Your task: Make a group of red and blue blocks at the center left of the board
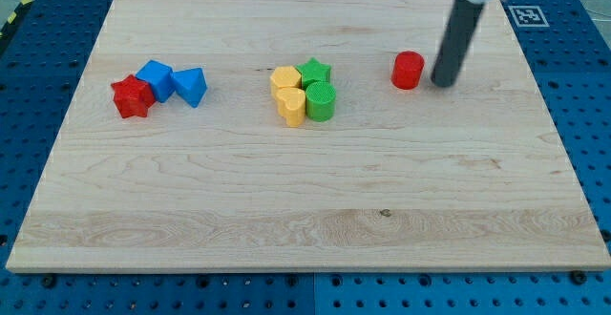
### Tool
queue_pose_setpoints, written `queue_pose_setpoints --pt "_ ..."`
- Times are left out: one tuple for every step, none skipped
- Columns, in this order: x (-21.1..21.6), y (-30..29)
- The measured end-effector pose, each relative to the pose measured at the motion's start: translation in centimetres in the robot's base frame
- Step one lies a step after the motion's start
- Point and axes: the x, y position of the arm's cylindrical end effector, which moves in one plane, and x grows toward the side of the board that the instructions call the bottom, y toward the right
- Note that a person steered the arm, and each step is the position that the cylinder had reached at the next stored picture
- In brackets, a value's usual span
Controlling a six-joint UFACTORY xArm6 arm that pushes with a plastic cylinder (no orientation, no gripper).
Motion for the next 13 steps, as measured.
queue_pose_setpoints --pt "-0.6 0.0" --pt "-5.0 -0.4" --pt "-6.9 -3.8" --pt "-6.7 -5.9" --pt "-3.4 -5.3" --pt "1.9 -4.6" --pt "5.9 -4.6" --pt "4.3 -3.7" --pt "3.5 1.0" --pt "6.6 1.8" --pt "9.8 -3.9" --pt "13.3 -12.2" --pt "14.5 -15.0"
